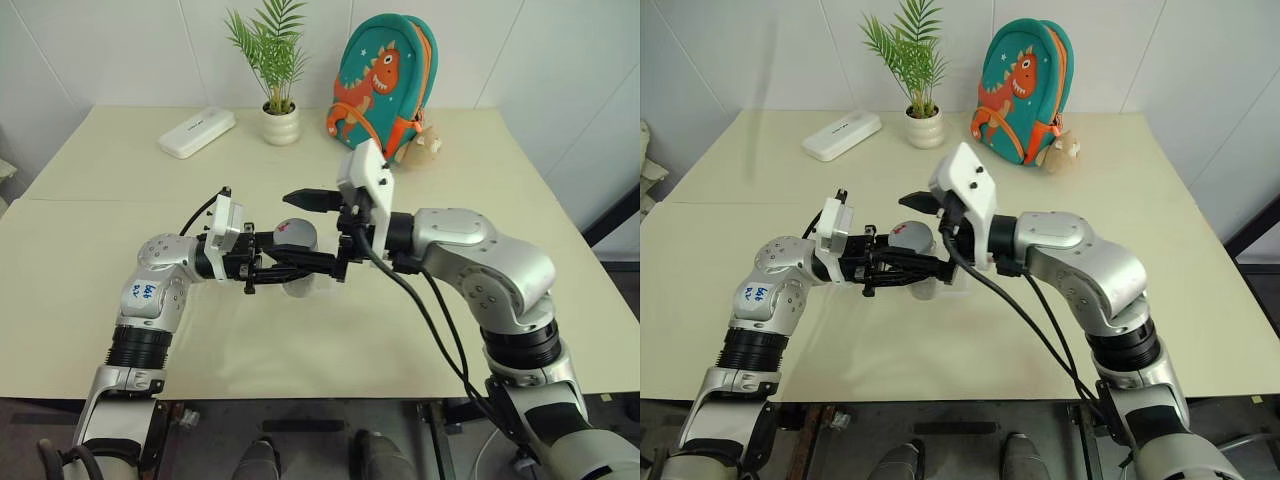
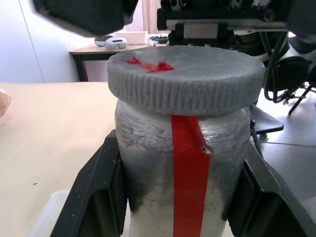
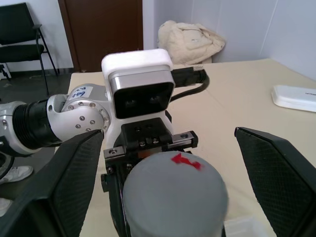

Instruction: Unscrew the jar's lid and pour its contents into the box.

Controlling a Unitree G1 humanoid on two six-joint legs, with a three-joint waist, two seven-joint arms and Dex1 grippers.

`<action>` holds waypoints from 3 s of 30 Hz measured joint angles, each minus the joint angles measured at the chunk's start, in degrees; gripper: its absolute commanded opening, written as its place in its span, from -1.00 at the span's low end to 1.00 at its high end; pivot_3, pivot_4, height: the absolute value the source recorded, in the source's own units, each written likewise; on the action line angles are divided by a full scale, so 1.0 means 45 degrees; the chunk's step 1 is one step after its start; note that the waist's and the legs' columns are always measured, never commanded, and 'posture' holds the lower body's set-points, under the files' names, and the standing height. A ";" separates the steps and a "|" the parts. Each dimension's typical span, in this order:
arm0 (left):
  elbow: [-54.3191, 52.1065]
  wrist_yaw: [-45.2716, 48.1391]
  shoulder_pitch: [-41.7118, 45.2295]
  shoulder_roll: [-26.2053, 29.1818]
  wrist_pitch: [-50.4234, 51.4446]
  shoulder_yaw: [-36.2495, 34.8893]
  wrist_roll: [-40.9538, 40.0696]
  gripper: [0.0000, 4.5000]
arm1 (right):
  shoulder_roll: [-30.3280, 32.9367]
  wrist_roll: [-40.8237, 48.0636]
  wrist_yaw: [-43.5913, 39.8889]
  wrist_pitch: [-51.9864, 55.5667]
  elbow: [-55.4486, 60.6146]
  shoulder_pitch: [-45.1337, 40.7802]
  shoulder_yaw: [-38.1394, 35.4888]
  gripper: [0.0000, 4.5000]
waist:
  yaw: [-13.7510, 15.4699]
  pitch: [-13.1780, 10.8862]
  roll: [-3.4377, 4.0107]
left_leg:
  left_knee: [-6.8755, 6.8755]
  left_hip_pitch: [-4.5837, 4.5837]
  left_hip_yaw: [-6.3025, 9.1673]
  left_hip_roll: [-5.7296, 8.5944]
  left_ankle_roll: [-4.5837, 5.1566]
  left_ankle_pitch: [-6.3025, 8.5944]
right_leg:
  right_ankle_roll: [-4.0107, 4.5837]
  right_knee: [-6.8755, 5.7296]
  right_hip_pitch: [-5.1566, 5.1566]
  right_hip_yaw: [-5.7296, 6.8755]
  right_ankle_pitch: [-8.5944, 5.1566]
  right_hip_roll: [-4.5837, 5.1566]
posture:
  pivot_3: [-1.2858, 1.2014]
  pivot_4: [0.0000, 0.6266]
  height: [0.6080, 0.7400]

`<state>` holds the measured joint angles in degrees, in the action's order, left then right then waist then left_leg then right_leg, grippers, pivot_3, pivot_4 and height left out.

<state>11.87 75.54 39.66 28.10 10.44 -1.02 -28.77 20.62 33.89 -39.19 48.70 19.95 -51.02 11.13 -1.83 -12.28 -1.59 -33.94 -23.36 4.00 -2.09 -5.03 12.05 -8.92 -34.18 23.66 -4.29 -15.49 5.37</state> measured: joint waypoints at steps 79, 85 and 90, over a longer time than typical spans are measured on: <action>-0.0055 -0.0046 0.0017 0.0032 -0.0109 -0.0007 0.0069 -0.06 | 0.0584 -0.0871 -0.0576 -0.0828 -0.0138 0.0423 0.0045 0.98 | -0.0005 0.0000 0.0000 | -0.0001 0.0001 0.0000 -0.0001 0.0000 0.0000 | -0.0001 -0.0007 0.0002 0.0000 0.0000 -0.0001 | 0.03 -0.52 1.00; -0.0060 -0.0074 0.0018 0.0032 -0.0074 -0.0007 0.0069 -0.06 | 0.0483 -0.1091 -0.0645 -0.0890 -0.0384 0.0382 0.0097 0.98 | 0.0000 0.0000 0.0000 | 0.0000 -0.0001 0.0000 0.0000 0.0000 0.0000 | -0.0001 -0.0003 0.0002 0.0000 0.0000 -0.0001 | 0.03 -0.52 1.00; -0.0060 -0.0084 0.0018 0.0034 -0.0032 -0.0008 0.0070 -0.06 | 0.0723 -0.1087 -0.0734 -0.0838 -0.0278 0.0414 0.0095 0.98 | 0.0005 0.0000 0.0000 | -0.0001 -0.0001 0.0000 0.0000 0.0000 0.0000 | -0.0001 -0.0005 0.0002 0.0000 0.0000 -0.0001 | 0.03 -0.52 1.00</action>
<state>11.60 75.16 39.73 28.25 10.30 -1.06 -28.45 23.87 28.99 -42.49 44.92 18.70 -49.16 11.55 -1.80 -12.28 -1.59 -33.94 -23.36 4.00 -2.09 -5.03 12.05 -8.92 -34.20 23.66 -4.29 -15.49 5.37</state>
